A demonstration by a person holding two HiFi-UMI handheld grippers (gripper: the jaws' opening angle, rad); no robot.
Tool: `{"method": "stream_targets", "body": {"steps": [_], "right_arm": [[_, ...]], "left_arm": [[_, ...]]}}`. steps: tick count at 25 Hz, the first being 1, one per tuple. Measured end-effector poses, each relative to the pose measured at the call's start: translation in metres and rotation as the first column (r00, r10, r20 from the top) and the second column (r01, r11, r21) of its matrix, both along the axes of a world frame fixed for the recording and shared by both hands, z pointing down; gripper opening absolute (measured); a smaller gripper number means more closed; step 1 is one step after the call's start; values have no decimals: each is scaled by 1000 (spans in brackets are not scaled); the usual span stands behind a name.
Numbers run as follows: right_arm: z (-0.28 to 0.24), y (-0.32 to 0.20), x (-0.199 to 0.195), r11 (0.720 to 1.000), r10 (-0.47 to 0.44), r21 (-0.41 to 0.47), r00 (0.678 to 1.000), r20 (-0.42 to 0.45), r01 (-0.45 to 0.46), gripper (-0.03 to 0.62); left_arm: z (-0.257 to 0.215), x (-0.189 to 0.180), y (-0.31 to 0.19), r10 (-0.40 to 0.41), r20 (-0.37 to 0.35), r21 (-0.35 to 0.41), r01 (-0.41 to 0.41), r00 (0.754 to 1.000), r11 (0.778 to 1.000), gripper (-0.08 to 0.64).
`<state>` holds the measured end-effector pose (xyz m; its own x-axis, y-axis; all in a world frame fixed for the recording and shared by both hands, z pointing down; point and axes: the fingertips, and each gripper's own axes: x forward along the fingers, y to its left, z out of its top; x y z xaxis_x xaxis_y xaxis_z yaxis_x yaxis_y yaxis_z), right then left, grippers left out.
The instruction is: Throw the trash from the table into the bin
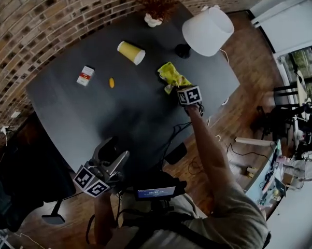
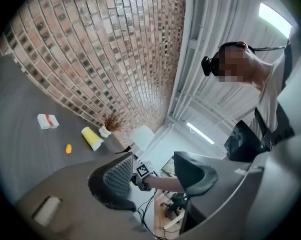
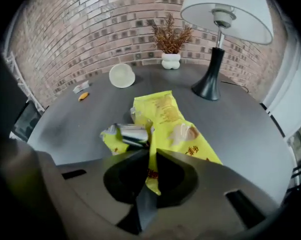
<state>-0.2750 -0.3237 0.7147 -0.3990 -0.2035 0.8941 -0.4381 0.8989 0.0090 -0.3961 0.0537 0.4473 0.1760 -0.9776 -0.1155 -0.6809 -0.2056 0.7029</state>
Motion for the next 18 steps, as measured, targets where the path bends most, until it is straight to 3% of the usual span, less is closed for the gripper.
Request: {"method": "stream_targets", "body": {"steps": [3, 6, 9, 11, 14, 18], "right_arm": [[-18, 31, 20, 1000, -21, 18, 997, 76, 19, 16], [-63, 72, 44, 999, -30, 22, 969, 245, 25, 15], [-100, 110, 103, 1000, 20, 6, 933, 359, -24, 15], [-112, 142, 158, 995, 98, -6, 910, 403, -104, 15], [-112, 186, 249, 979, 188, -4, 897, 400, -204, 15], [-87, 235, 356, 967, 241, 0, 921, 306, -253, 15]], "left_arm": [[-3, 12, -12, 57, 6, 16, -57, 998, 998, 247], [-7, 36, -29, 125, 20, 25, -126, 992, 992, 247], [-11, 70, -50, 205, 32, 30, -206, 978, 978, 247], [-14, 96, -62, 294, 51, 24, -296, 954, 955, 247], [-22, 144, -81, 400, 77, 14, -402, 913, 915, 247], [-42, 216, -106, 488, 112, 6, -492, 866, 871, 246]]}}
